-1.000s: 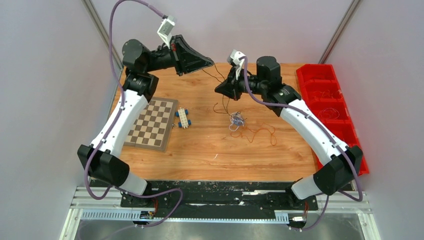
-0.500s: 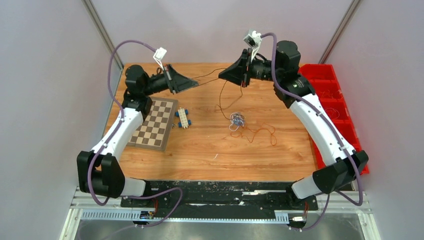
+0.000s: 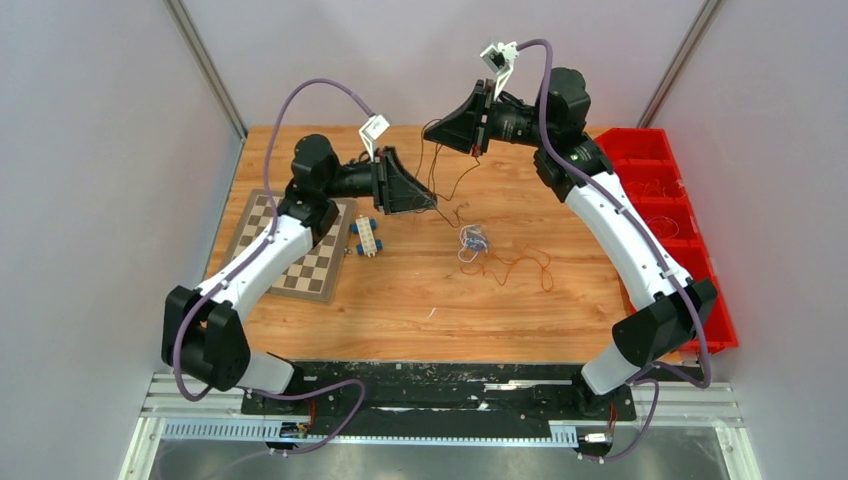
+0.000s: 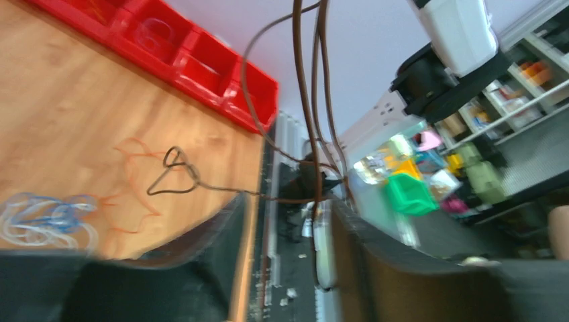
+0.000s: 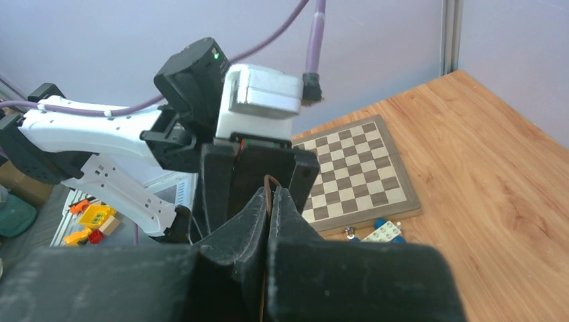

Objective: Untangle the cables

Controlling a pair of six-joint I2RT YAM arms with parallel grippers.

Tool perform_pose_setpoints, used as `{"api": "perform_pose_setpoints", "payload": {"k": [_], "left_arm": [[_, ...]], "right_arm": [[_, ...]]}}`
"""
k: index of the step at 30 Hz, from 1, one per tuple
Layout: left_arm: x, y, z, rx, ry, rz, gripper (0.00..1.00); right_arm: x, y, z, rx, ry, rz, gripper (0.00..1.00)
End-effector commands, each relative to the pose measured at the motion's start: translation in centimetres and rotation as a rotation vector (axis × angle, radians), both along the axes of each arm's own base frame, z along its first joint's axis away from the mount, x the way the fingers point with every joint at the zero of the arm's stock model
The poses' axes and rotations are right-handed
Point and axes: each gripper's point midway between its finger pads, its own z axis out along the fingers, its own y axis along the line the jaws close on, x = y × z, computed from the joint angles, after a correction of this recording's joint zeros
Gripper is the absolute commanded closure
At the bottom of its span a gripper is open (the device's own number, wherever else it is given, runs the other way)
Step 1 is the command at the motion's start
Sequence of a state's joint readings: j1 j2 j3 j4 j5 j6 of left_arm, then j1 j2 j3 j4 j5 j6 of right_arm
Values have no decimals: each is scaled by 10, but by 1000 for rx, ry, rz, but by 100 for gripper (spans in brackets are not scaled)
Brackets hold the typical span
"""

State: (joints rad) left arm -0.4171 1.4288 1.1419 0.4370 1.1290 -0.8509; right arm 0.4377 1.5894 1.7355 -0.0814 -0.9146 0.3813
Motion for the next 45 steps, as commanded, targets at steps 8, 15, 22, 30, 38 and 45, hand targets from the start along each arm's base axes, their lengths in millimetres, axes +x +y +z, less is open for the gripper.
{"api": "perform_pose_setpoints", "payload": {"k": [8, 15, 22, 30, 38, 45], "left_arm": [[26, 108, 14, 218, -434, 245, 0], [43, 104, 36, 207, -537, 292, 0], [44, 54, 45, 198, -692, 198, 0], [22, 12, 6, 180, -584, -4, 0], [12, -13, -23, 178, -577, -56, 10], [19, -8, -23, 219, -611, 15, 87]], "right_arm": [[-10, -8, 11, -2, -72, -20, 100], [-4, -3, 2, -19, -59, -9, 100], [-8, 3, -8, -46, -56, 22, 100], [-13, 12, -3, -45, -71, 35, 100], [-5, 15, 22, 3, -73, -7, 100], [-8, 6, 18, 2, -48, -24, 100]]}}
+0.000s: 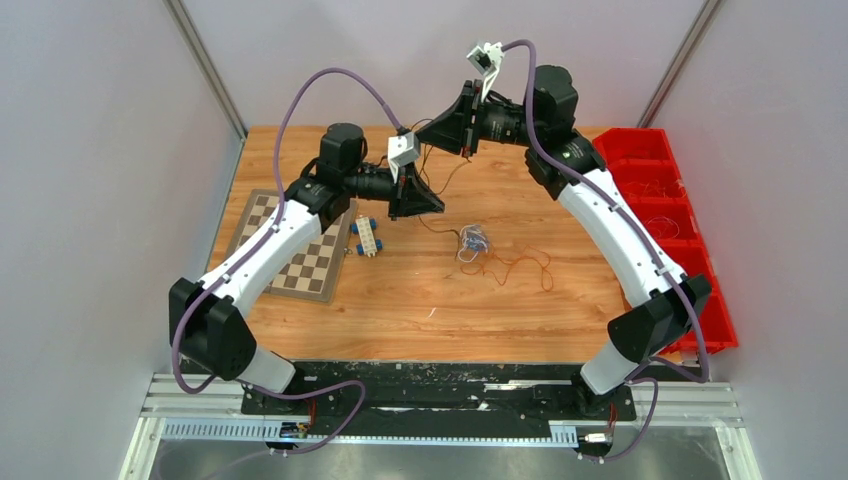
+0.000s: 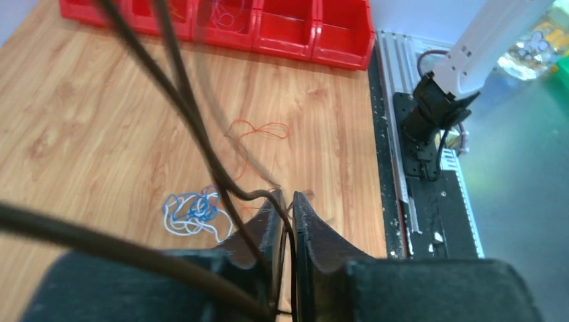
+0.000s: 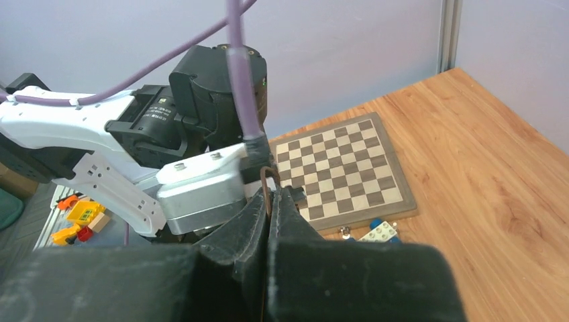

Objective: Untangle the cables

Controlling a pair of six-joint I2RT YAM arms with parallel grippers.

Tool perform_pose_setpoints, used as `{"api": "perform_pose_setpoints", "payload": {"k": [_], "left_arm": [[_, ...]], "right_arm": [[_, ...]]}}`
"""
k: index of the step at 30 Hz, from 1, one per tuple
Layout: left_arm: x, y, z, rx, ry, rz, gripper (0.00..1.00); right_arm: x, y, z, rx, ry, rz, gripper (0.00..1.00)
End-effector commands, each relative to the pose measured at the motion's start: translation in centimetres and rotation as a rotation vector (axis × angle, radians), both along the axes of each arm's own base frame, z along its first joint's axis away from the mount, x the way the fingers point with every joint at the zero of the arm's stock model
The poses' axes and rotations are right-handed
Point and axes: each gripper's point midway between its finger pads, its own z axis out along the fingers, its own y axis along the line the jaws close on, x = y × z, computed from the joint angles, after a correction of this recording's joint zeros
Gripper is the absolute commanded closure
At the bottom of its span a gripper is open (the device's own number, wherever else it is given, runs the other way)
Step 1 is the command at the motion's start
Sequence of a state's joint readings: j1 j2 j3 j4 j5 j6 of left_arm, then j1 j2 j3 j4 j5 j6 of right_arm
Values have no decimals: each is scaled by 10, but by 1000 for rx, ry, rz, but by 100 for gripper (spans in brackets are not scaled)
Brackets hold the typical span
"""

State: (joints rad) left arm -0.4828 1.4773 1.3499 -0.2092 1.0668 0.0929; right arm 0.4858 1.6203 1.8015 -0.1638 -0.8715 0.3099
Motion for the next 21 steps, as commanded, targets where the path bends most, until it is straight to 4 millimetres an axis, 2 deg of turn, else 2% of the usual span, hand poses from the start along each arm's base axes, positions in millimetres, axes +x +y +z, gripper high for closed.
{"api": "perform_pose_setpoints", "payload": {"k": [1, 2, 3, 7, 11, 14, 16, 18, 21], "left_arm": [[7, 5, 23, -26, -120, 67, 94], [7, 7, 25, -31, -121, 75, 99], [6, 10, 35, -56, -125, 90, 100], [1, 22, 59, -135, -83, 110, 100], [1, 34, 91, -227, -67, 138, 100], [1, 36, 120, -300, -95, 142, 100], [3, 34, 138, -351, -84, 139, 100], [7, 30, 149, -396, 8, 129, 100], [8, 27, 164, -447, 58, 112, 100]], "right_arm": [[-4, -14, 15, 32, -10, -33, 100], [-3, -21, 13, 31, 1, -44, 100], [0, -28, 9, 27, 20, -55, 100], [13, -60, -20, -8, 87, -116, 100], [10, -79, -53, -57, 140, -128, 100], [-4, -76, -75, -77, 189, -86, 100], [-15, -65, -86, -89, 213, -40, 100], [-25, -54, -89, -93, 208, -4, 100], [-33, -40, -84, -91, 172, 34, 100]]}}
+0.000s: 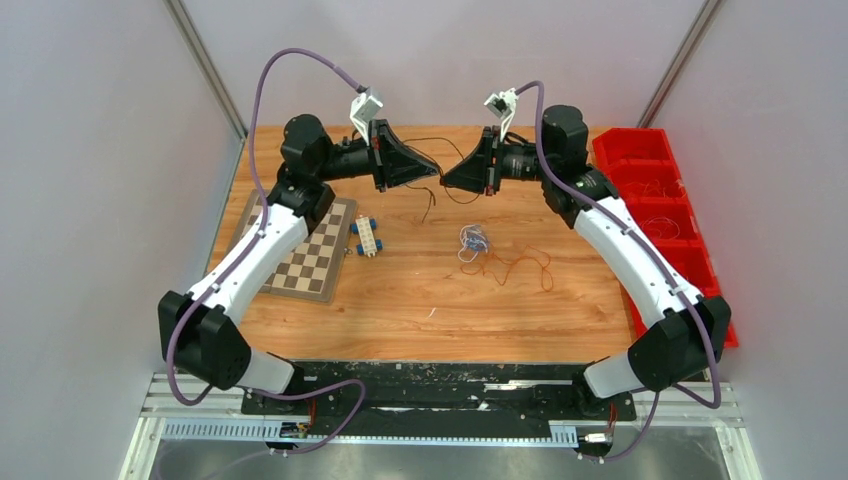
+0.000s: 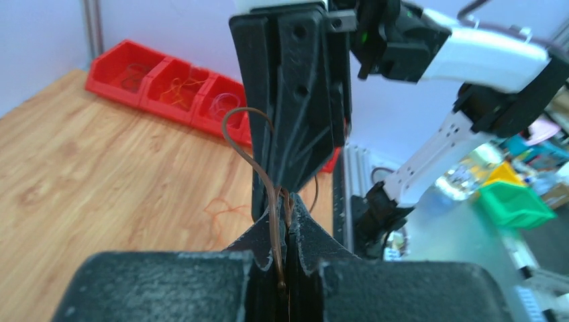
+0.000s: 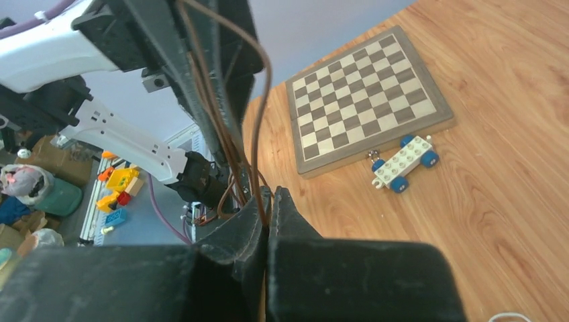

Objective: Untangle the cables

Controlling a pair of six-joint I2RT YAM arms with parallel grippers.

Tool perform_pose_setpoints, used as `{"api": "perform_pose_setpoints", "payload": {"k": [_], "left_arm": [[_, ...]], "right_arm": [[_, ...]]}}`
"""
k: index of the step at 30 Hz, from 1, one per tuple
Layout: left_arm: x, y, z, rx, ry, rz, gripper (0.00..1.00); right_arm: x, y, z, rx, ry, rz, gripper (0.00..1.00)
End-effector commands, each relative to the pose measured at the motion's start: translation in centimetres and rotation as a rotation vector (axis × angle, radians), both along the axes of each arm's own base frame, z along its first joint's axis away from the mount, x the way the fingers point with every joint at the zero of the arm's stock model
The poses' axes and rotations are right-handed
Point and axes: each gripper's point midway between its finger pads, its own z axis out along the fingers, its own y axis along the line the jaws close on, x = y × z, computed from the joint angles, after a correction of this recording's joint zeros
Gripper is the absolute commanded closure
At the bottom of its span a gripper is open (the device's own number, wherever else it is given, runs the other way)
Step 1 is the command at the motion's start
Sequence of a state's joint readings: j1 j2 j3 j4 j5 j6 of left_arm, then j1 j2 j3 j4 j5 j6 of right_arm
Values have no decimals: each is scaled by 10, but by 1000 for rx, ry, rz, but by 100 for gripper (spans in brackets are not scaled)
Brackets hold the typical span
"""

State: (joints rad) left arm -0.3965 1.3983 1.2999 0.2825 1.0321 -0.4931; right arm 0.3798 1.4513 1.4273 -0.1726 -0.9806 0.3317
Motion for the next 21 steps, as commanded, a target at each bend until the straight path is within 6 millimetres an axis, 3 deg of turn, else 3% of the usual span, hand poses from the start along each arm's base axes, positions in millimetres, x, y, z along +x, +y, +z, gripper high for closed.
{"api": "perform_pose_setpoints", "payload": {"k": [1, 4, 7, 9, 11, 14, 21], "left_arm": [[-5, 6, 78, -194, -53, -25, 100], [-6, 6, 79, -185, -59, -31, 100], [-10, 8, 66, -124, -81, -25, 100], [-9, 9, 55, -80, -92, -7, 100], [-7, 11, 44, -43, -91, 12, 100], [-4, 11, 31, 0, -61, 24, 100], [2, 12, 12, 106, -109, 18, 100]], "right_arm": [[-12, 8, 3, -6, -54, 39, 99], [-4, -5, 6, -33, -92, 6, 80], [14, -40, 2, -109, -124, -79, 42], [33, -69, 13, -181, -239, -172, 24], [41, -84, 31, -216, -326, -228, 9], [41, -90, 61, -226, -442, -257, 0], [20, -77, 116, -189, -625, -196, 0]]}}
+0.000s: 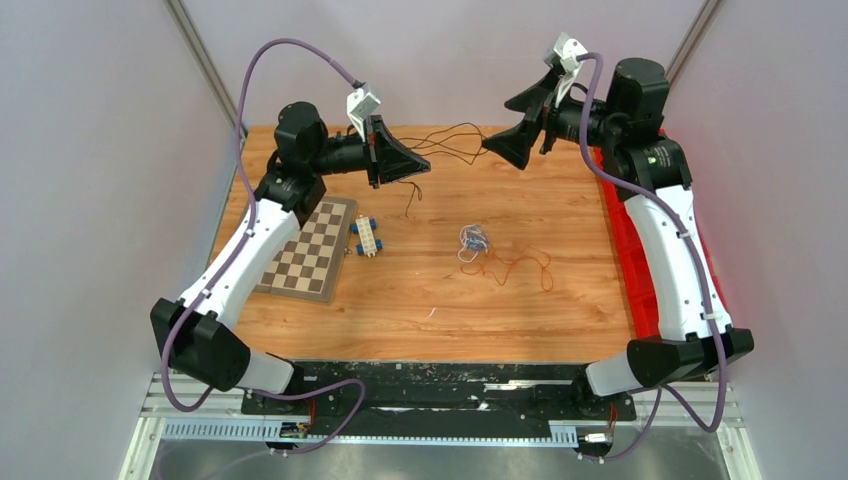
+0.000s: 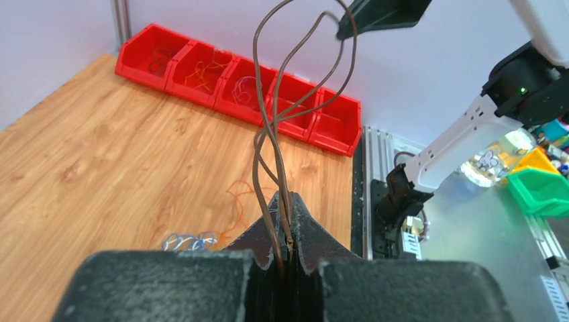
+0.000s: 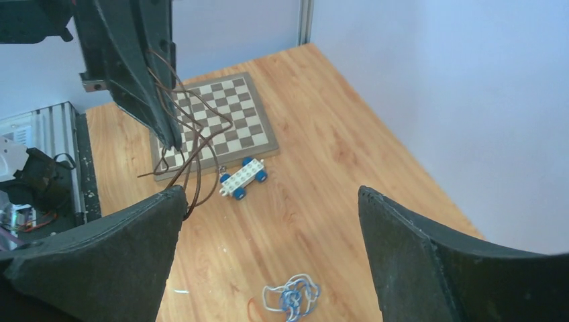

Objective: Untangle the cables

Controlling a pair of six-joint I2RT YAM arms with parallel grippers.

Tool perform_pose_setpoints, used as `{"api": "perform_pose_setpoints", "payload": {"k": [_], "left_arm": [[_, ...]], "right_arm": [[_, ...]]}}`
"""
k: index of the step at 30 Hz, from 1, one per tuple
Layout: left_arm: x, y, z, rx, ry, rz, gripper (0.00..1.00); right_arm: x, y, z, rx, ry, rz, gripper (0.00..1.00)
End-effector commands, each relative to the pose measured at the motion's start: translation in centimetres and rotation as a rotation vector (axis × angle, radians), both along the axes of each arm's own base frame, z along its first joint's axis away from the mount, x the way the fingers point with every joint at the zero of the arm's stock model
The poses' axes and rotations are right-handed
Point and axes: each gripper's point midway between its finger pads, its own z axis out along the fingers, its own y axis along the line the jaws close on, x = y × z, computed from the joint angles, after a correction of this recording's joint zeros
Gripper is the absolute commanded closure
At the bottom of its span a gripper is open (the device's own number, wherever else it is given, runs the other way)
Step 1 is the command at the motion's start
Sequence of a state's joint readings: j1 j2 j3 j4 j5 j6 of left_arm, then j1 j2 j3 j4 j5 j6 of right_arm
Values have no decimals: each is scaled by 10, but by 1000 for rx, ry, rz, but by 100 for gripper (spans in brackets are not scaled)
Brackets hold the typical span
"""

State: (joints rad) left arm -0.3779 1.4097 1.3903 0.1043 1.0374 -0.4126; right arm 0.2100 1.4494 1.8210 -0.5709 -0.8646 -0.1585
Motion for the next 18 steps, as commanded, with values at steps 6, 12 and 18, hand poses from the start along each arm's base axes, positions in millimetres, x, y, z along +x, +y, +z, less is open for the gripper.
{"api": "perform_pose_setpoints", "payload": {"k": [6, 12, 18], "left_arm": [[-11, 9, -10, 145, -142, -38, 100], [-19, 9, -16, 164, -149, -64, 100], [-27, -4, -18, 199, -178, -118, 100]], "right_arm": [[-20, 17, 16, -144, -246, 42, 0], [-25, 34, 13, -122, -203, 114, 0], [-46, 79, -7, -129, -177, 268, 0]]}}
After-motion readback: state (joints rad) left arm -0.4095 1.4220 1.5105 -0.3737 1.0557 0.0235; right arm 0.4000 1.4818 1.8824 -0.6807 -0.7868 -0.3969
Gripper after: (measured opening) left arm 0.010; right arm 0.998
